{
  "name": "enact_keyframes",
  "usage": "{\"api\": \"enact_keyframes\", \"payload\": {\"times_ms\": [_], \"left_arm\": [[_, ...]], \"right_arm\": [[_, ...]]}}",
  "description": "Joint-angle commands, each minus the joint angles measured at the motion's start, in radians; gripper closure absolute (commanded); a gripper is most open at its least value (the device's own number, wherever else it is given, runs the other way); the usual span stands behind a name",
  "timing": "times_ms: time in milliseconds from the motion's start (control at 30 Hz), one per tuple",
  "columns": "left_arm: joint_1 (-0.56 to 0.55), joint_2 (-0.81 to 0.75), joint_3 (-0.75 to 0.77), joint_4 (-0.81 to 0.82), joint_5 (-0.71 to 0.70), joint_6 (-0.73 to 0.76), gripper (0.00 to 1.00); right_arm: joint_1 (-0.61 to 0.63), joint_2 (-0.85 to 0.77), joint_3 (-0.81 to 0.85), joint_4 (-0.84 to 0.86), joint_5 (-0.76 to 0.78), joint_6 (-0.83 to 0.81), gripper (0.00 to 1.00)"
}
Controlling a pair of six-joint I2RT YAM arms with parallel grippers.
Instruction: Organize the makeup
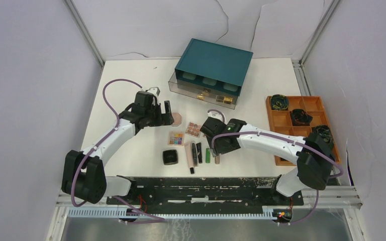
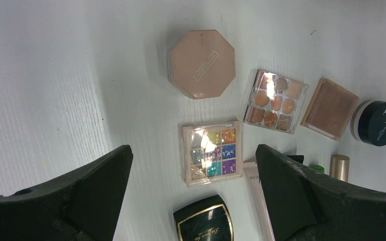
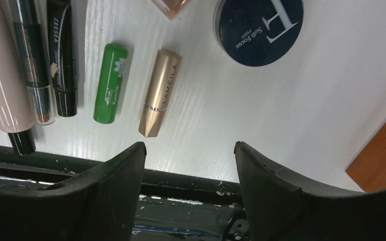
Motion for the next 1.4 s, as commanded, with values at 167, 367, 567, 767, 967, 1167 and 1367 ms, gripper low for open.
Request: {"api": "enact_keyframes", "payload": {"times_ms": [167, 367, 567, 767, 967, 1167, 1367], "left_arm": [[0.0, 0.008, 0.007, 0.038, 0.026, 0.037, 0.01], [0.0, -0.014, -0.006, 0.035, 0.026, 0.035, 0.01], [0.0, -0.034, -0.023, 0.028, 0.024, 0.038, 0.01], [0.001, -0.047, -0.036, 0.021, 0.023, 0.043, 0.01], [0.0, -0.047, -0.04, 0.021, 0.021, 0.047, 0.01], [0.0, -0.04, -0.038, 0.021, 0.02, 0.044, 0.01], [0.001, -0.035, -0.042, 0.031, 0.017, 0.041, 0.01]], "right_arm": [[0.014, -0.011, -0.085, 0.206, -0.045, 0.066, 0.29], [0.012, 0.064, -0.113, 0.276, -0.058, 0.108, 0.34], [0.013, 0.101, -0.128, 0.278, -0.004, 0.127, 0.41], [0.012, 0.127, -0.151, 0.271, 0.045, 0.135, 0.47], [0.013, 0.174, -0.166, 0.321, 0.021, 0.127, 0.54], [0.013, 0.198, -0.143, 0.29, 0.025, 0.11, 0.87], [0.014, 0.106, -0.013, 0.128, 0.06, 0.068, 0.99]]}}
